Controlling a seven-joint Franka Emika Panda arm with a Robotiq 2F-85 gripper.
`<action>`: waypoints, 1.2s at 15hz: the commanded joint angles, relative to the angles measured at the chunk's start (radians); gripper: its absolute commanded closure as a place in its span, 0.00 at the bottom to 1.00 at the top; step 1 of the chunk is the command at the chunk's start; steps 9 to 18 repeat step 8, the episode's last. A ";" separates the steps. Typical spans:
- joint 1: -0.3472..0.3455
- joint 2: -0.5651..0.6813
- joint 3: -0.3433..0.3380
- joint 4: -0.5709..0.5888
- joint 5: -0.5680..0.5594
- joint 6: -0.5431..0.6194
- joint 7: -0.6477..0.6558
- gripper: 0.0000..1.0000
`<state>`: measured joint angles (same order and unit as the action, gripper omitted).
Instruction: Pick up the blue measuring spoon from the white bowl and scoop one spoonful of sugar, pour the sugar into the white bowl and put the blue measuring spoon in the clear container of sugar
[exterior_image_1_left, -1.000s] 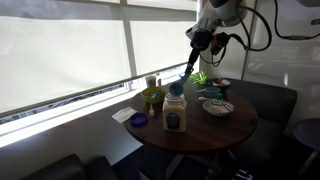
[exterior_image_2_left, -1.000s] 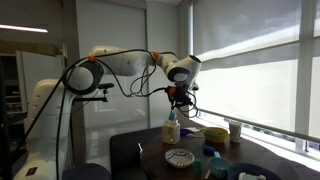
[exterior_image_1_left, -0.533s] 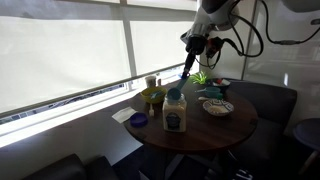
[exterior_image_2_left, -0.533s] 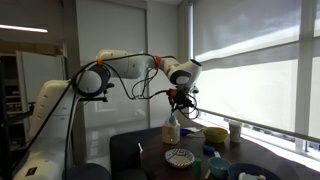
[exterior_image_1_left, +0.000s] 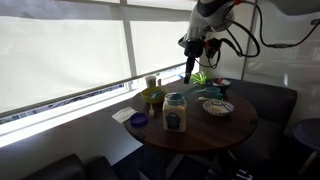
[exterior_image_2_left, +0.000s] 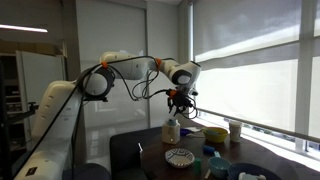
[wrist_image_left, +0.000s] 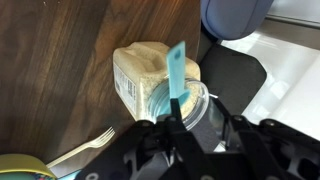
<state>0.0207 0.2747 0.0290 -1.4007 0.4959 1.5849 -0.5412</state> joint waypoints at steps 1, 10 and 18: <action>-0.022 -0.014 0.024 0.057 -0.035 -0.035 0.029 0.33; -0.001 -0.084 0.003 0.057 -0.113 -0.022 -0.024 0.09; -0.001 -0.084 0.003 0.057 -0.113 -0.022 -0.024 0.09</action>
